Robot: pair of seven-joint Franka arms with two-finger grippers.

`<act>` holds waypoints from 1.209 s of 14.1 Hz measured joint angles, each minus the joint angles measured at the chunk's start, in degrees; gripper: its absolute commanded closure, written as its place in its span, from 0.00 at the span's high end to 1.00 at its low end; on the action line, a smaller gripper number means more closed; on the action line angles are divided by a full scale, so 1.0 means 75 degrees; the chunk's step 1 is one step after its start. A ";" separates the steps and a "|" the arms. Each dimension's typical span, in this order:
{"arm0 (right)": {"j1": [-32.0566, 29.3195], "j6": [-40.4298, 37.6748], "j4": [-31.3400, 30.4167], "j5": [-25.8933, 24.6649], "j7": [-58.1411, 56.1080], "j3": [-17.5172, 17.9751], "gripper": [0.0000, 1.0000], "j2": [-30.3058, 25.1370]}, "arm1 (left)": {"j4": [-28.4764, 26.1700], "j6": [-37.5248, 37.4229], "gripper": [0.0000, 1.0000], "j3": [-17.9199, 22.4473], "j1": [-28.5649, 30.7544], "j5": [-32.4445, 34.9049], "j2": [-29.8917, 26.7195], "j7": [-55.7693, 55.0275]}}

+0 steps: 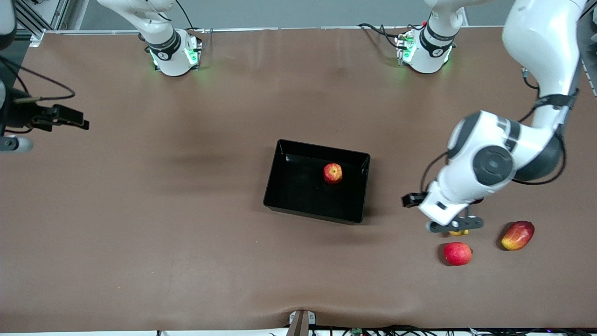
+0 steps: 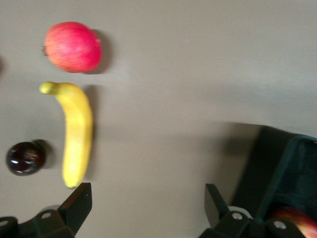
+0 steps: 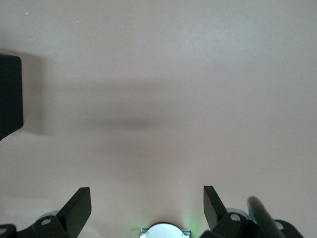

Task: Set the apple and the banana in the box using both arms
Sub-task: 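Move the left gripper back down over the yellow banana, then close the left gripper on the banana and lift it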

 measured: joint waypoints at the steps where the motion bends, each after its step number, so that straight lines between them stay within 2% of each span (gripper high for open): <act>1: 0.0029 0.0220 -0.0351 0.0000 -0.0003 0.0019 1.00 -0.0240 | -0.0094 0.0077 1.00 0.0004 0.0199 0.0217 0.0107 0.0167; 4: 0.0051 0.0669 -0.0800 -0.0001 -0.0070 0.0017 1.00 -0.0500 | -0.0465 0.0673 1.00 0.0030 0.0763 0.0591 0.0449 0.0459; 9: 0.0052 0.1052 -0.0736 -0.0008 -0.0146 0.0011 1.00 -0.0498 | -0.1268 0.2286 1.00 0.0062 0.1665 0.0621 0.0943 0.1223; 10: 0.0049 0.1055 -0.0702 -0.0009 -0.0146 0.0003 1.00 -0.0499 | -0.1297 0.2418 0.96 0.0062 0.1728 0.0663 0.1070 0.1363; 12: 0.0049 0.1058 -0.0611 -0.0010 -0.0147 -0.0007 1.00 -0.0499 | -0.1320 0.2507 0.79 0.0095 0.1744 0.0986 0.1288 0.1441; 13: 0.0051 0.1056 -0.0562 -0.0011 -0.0147 -0.0006 1.00 -0.0499 | -0.1324 0.2533 0.65 0.0111 0.1745 0.1098 0.1385 0.1441; 14: 0.0047 0.1053 -0.0508 -0.0011 -0.0144 -0.0008 1.00 -0.0499 | -0.1325 0.2556 0.46 0.0120 0.1745 0.1146 0.1472 0.1441; 15: 0.0037 0.1041 -0.0457 -0.0011 -0.0144 -0.0020 1.00 -0.0499 | -0.1325 0.2579 0.16 0.0123 0.1744 0.1160 0.1542 0.1441; 16: 0.0033 0.1010 -0.0407 -0.0011 -0.0145 -0.0037 1.00 -0.0499 | -0.1325 0.2599 0.00 0.0123 0.1744 0.1164 0.1578 0.1441; 17: 0.0034 0.0983 -0.0356 -0.0011 -0.0145 -0.0041 1.00 -0.0499 | -0.1324 0.2606 0.00 0.0123 0.1744 0.1166 0.1584 0.1441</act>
